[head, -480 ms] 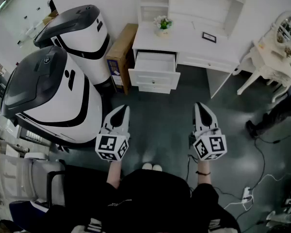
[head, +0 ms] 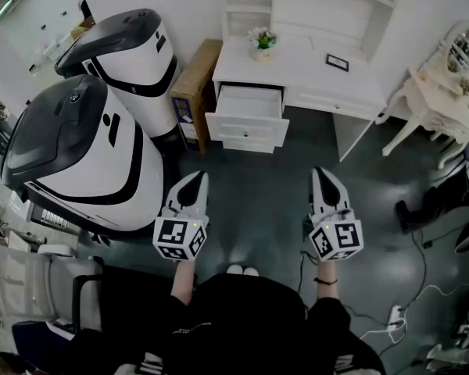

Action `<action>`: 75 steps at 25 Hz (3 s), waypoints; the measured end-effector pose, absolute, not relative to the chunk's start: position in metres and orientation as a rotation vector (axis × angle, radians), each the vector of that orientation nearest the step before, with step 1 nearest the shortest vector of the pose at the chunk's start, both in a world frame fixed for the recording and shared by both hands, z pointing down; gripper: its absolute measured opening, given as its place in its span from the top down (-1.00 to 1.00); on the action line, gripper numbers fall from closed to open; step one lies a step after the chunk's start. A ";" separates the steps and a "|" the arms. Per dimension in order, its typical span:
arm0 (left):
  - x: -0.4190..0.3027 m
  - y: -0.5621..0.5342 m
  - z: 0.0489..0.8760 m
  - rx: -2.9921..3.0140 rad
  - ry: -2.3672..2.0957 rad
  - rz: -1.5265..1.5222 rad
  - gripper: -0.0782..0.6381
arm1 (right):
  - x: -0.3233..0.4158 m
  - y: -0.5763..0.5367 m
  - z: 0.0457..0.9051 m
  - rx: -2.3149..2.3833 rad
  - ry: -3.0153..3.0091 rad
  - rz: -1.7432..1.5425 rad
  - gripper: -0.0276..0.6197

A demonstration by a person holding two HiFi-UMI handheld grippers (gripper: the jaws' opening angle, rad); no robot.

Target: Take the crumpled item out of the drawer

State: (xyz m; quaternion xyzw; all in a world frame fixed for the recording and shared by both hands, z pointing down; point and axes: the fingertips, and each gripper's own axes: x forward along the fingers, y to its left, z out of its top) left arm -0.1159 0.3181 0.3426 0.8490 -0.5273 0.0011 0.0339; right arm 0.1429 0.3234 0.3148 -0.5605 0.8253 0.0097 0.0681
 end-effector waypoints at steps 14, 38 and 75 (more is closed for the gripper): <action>-0.128 0.304 0.356 2.539 -1.710 0.049 0.79 | 0.142 0.293 0.333 -1.658 2.525 -0.014 0.94; -0.118 0.093 0.383 2.567 -1.525 0.052 0.79 | 0.118 0.090 0.365 -1.685 2.540 -0.173 0.94; -0.071 -0.152 0.489 2.209 -1.520 0.161 0.79 | 0.113 -0.197 0.464 -1.414 2.879 -0.532 0.94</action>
